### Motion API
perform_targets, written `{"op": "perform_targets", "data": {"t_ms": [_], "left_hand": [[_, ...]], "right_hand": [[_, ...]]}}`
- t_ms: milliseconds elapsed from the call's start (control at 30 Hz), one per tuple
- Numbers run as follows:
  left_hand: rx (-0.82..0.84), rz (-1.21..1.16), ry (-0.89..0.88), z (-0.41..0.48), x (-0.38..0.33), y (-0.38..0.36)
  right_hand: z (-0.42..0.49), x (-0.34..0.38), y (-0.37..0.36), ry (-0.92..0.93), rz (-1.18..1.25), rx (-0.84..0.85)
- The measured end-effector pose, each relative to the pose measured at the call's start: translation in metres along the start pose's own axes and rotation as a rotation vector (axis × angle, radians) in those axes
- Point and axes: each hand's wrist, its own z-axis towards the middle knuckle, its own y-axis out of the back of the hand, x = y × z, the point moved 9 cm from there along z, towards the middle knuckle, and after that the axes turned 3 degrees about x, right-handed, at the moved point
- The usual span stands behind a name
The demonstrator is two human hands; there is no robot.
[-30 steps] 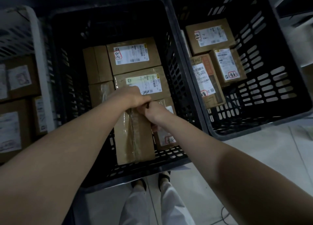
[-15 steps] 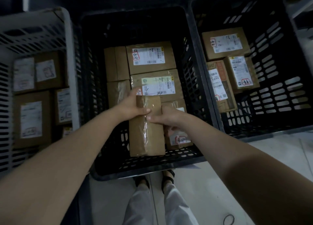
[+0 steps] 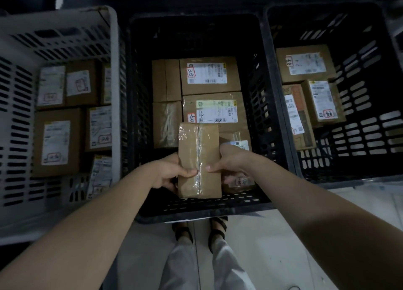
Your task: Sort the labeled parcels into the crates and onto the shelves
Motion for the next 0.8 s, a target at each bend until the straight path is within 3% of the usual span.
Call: {"op": "perform_targets", "data": {"t_ms": [433, 600, 733, 800], "left_hand": [[-0.116, 0.143, 0.023, 0.014, -0.012, 0.012], [-0.111, 0.232, -0.147, 0.009, -0.025, 0.021], [-0.283, 0.208, -0.222, 0.0, -0.032, 0.036], [-0.389, 0.185, -0.278, -0.004, -0.045, 0.044]], "right_hand": [[0.019, 0.007, 0.007, 0.029, -0.096, -0.075], [0.014, 0.011, 0.012, 0.066, -0.204, -0.083], [0.008, 0.034, 0.014, 0.134, -0.343, -0.272], [0.006, 0.044, 0.011, 0.076, -0.351, -0.369]]}}
